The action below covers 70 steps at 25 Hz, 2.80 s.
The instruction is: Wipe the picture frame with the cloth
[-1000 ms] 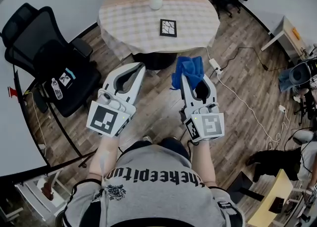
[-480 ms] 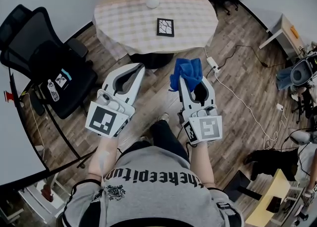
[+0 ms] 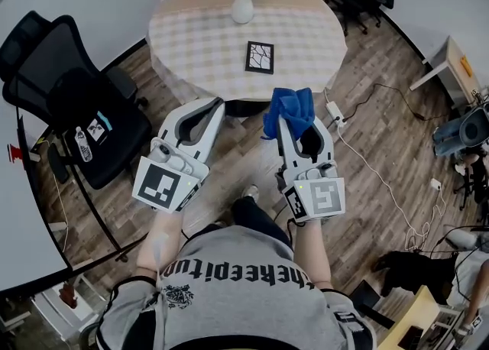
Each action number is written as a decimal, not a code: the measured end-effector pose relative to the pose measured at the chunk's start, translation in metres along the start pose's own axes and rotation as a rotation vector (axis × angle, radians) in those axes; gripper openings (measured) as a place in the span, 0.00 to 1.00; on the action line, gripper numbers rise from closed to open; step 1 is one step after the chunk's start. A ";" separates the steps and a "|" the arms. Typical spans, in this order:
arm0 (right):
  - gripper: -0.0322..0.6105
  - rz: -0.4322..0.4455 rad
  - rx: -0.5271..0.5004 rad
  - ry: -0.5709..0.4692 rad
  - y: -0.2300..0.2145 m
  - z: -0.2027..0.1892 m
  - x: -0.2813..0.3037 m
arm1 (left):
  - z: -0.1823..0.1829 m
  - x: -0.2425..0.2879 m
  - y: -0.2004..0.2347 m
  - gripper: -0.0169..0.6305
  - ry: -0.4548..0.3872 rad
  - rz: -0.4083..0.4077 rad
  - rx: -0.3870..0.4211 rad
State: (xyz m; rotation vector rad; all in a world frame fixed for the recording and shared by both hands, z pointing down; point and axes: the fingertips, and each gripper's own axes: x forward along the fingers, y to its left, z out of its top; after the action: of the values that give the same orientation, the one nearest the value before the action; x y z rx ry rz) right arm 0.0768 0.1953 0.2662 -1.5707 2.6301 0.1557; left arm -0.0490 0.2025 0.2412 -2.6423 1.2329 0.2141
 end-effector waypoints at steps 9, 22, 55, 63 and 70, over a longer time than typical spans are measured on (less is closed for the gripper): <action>0.28 0.035 0.023 -0.011 -0.053 -0.002 0.038 | -0.008 0.059 0.010 0.05 0.012 0.027 0.020; 0.28 0.092 0.036 -0.025 -0.108 -0.008 0.061 | -0.014 0.122 0.003 0.05 -0.008 0.059 0.035; 0.28 -0.063 0.072 0.002 -0.144 -0.032 0.193 | -0.057 0.210 0.122 0.05 0.014 -0.092 -0.013; 0.28 -0.146 0.068 0.006 -0.148 -0.038 0.229 | -0.070 0.236 0.158 0.05 0.011 -0.177 -0.031; 0.28 -0.215 0.069 0.021 -0.151 -0.048 0.254 | -0.085 0.253 0.184 0.05 0.013 -0.244 -0.056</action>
State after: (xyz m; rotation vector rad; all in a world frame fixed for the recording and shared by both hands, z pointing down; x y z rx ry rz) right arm 0.0883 -0.1038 0.2774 -1.8245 2.4304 0.0355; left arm -0.0260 -0.1210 0.2421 -2.8145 0.9080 0.1935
